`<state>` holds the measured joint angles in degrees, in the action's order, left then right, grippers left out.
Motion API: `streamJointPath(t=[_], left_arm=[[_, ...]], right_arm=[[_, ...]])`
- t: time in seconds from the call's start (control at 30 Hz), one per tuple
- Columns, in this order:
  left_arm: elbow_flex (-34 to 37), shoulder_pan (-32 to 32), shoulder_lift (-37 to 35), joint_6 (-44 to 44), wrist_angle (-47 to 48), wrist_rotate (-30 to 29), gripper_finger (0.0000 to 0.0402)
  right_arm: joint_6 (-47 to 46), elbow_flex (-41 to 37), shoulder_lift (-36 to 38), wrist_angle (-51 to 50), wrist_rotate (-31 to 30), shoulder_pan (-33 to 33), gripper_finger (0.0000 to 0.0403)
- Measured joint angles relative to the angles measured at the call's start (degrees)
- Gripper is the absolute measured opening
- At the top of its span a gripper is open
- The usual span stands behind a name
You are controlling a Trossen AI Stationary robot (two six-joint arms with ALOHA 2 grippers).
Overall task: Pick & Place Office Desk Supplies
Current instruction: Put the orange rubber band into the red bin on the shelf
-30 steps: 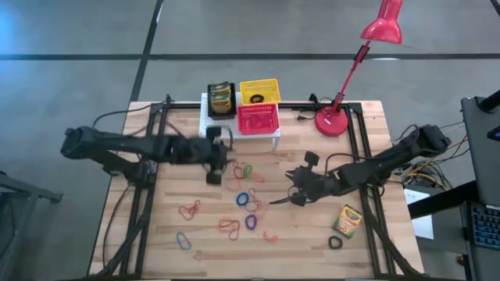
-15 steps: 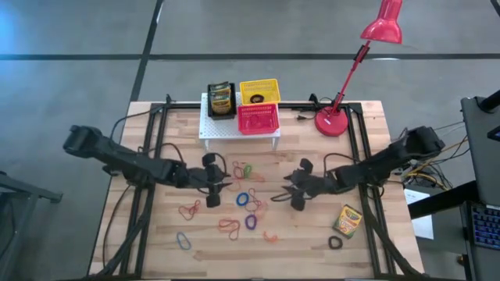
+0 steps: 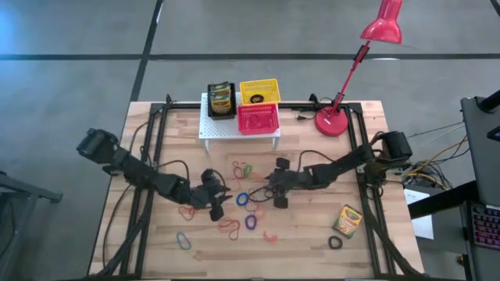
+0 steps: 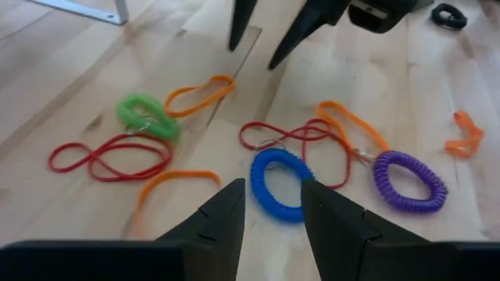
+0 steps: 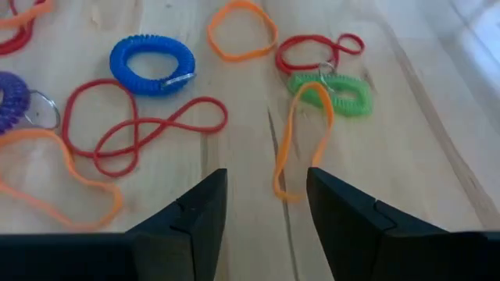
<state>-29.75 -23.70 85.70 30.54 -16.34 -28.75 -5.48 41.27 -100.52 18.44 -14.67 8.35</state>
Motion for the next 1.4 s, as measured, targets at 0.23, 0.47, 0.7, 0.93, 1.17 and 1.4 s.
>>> streamJointPath(t=[0.23, 0.47, 0.7, 0.93, 1.17, 1.4], left_arm=[[-2.47, -0.25, 5.28, -0.30, -3.74, -1.50, 0.0131], [-2.23, -0.10, 6.36, -0.32, -4.99, -3.09, 0.0131], [-2.20, -0.05, 5.29, -1.76, -5.10, -4.53, 0.0131], [-2.18, -0.05, 5.32, -2.00, -5.20, -4.52, 0.0131], [-2.15, 0.08, 5.32, -2.44, -5.25, -5.23, 0.0131], [-2.18, 0.17, 5.32, -2.85, -5.25, -6.01, 0.0131]], right_arm=[[1.05, 0.09, -0.12, 0.80, 1.25, -4.07, 0.0150], [5.98, -0.16, -4.54, 7.96, 14.38, -8.35, 0.0136], [5.95, 0.90, -8.63, 9.62, 20.99, -11.28, 0.0107], [6.93, 0.93, -7.14, 5.89, 20.10, -11.93, 0.0025], [7.13, 0.77, 1.21, -10.32, 15.95, -9.39, 0.0009], [6.07, 0.79, 13.53, -15.54, 16.00, -6.31, 0.0008]])
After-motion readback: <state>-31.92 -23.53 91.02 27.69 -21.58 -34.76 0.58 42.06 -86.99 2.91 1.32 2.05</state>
